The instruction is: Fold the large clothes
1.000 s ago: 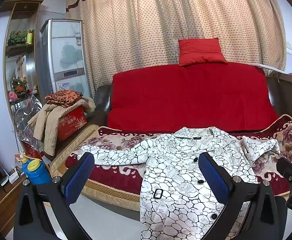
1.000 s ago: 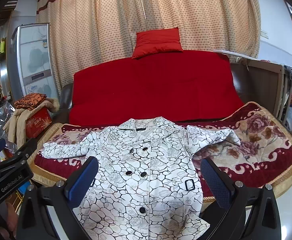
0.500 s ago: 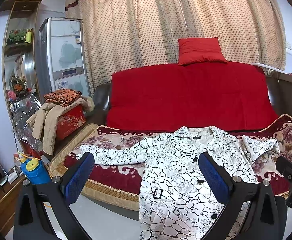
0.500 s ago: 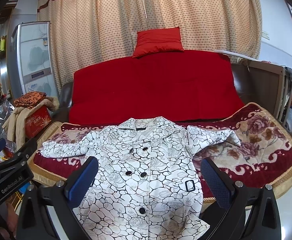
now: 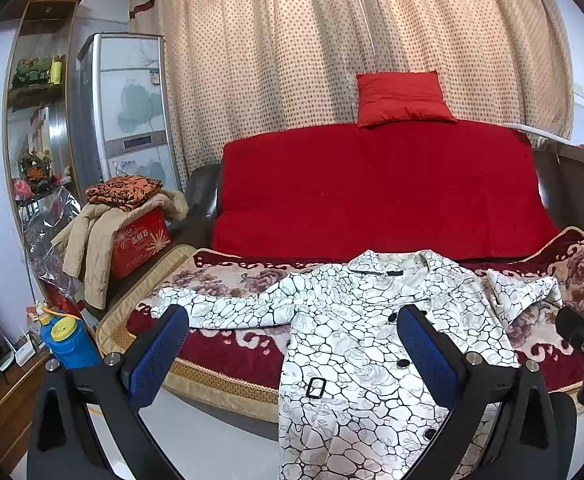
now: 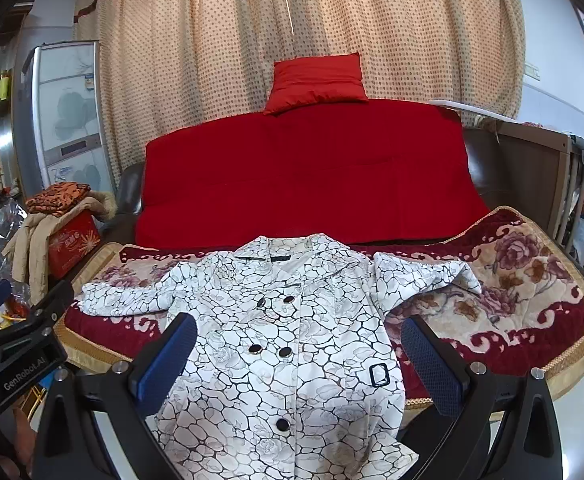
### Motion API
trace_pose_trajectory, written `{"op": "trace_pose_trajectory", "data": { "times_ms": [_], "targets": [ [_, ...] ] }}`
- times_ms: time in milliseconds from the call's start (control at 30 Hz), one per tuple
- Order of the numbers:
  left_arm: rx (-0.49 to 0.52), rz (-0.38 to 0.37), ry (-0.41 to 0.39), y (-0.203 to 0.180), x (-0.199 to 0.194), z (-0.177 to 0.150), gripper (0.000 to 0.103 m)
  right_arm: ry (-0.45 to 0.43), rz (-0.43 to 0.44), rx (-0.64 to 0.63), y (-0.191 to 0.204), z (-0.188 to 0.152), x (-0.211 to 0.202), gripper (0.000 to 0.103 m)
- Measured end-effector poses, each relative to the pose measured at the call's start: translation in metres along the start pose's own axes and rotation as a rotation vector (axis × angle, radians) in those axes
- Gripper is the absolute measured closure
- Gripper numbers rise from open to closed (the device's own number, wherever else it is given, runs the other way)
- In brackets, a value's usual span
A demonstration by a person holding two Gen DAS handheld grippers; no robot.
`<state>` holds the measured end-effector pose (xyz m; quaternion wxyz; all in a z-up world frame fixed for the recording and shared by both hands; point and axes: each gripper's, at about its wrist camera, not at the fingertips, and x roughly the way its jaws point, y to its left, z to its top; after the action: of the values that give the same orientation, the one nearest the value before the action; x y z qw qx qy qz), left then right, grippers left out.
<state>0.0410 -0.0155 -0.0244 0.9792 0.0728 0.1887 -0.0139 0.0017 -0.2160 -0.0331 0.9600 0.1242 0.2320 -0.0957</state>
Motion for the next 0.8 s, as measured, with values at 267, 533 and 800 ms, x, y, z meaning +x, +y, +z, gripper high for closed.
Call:
{"op": "trace_pose_trajectory", "data": {
  "times_ms": [267,533,800],
  "targets": [
    [-0.007,0.019,0.01,-0.003,0.021,0.004,0.0,0.001,-0.017,-0.001,-0.005,0.009,0.016,0.0],
    [-0.009,0.034,0.026,-0.011,0.052,0.01,0.0,0.007,-0.025,0.015,-0.016,0.023,0.043,0.0],
    [0.028,-0.062,0.222,-0.044,0.131,-0.009,0.0,0.069,-0.024,0.12,-0.076,0.022,0.107,0.0]
  ]
}}
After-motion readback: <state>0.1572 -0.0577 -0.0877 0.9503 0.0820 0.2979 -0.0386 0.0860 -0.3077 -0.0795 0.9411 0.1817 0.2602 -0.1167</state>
